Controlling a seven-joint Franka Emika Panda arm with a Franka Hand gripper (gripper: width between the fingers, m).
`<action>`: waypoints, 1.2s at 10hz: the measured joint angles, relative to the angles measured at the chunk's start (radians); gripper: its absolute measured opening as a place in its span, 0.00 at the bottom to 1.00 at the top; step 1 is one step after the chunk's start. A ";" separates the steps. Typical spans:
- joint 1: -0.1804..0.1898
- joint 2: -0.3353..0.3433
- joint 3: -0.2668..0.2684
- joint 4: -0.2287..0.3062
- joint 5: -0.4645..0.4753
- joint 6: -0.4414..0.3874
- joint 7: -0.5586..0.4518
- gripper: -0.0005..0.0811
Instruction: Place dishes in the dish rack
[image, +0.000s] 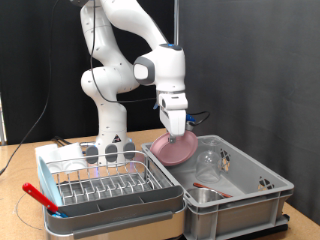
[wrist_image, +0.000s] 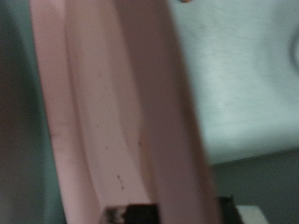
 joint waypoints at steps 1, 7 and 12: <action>-0.025 -0.005 0.005 0.020 -0.023 0.018 0.022 0.06; -0.109 -0.138 -0.045 0.116 -0.035 -0.073 -0.032 0.06; -0.308 -0.157 0.101 0.075 -0.256 0.066 0.299 0.06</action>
